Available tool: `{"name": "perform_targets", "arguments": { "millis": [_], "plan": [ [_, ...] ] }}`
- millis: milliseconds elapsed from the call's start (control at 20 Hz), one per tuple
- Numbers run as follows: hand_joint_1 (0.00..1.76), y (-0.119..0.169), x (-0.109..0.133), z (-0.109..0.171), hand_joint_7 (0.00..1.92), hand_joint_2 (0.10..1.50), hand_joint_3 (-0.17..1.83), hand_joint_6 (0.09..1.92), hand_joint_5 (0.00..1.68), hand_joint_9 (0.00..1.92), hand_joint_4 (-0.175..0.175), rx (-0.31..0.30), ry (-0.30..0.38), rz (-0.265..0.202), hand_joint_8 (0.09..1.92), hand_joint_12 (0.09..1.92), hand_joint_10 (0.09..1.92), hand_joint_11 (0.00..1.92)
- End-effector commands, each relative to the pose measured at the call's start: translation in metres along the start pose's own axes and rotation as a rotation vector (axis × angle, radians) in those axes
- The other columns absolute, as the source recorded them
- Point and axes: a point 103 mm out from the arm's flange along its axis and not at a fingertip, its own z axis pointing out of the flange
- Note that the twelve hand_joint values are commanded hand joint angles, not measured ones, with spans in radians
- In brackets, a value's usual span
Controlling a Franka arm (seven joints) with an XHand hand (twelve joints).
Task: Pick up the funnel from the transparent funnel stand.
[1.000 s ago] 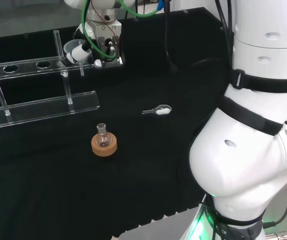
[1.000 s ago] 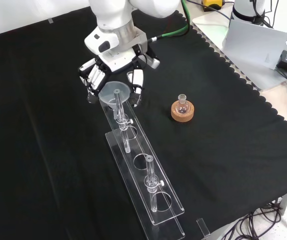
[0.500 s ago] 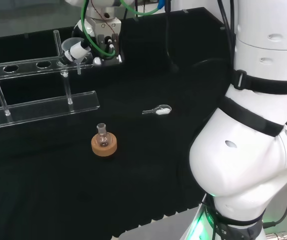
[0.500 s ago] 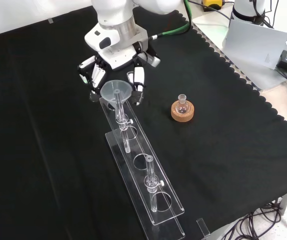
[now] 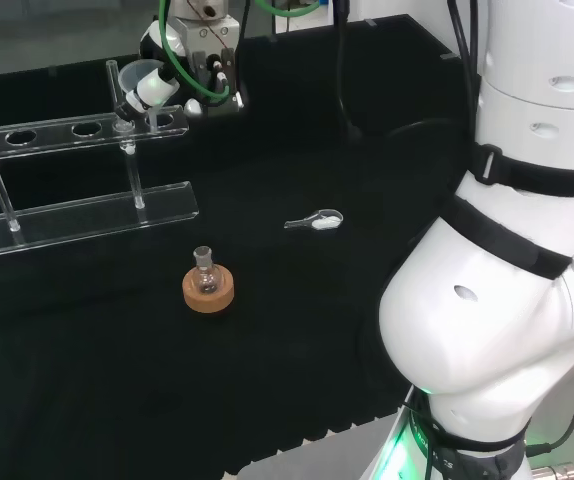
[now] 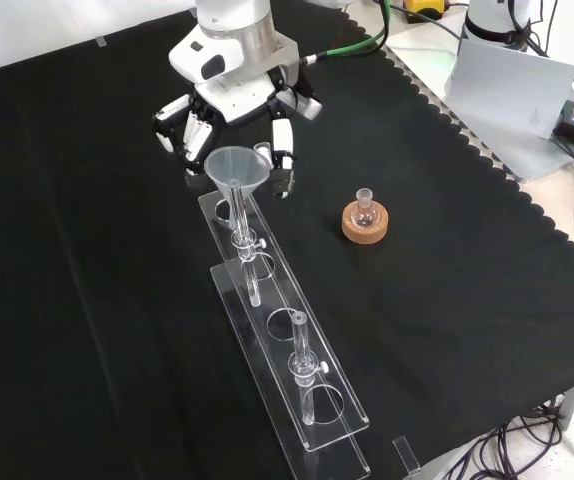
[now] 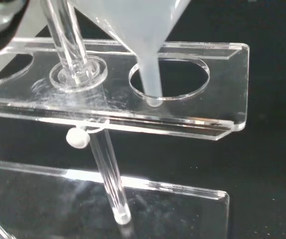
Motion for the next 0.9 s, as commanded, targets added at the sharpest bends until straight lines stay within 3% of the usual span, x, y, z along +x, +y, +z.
{"name": "perform_targets", "arguments": {
  "millis": [50, 350, 900],
  "plan": [
    [0.87, -0.009, -0.001, -0.026, 1.14, 0.55, 0.49, 0.68, 0.81, 1.00, 0.021, 0.037, -0.110, -0.072, 0.60, 1.57, 0.39, 0.09],
    [0.88, -0.019, -0.003, -0.053, 1.16, 0.53, 0.53, 0.68, 0.84, 1.02, 0.021, 0.042, -0.139, -0.098, 0.59, 1.57, 0.39, 0.11],
    [0.88, -0.037, -0.004, -0.077, 1.18, 0.53, 0.55, 0.68, 0.86, 1.03, 0.023, 0.042, -0.065, -0.078, 0.59, 1.57, 0.38, 0.11]
  ]
}}
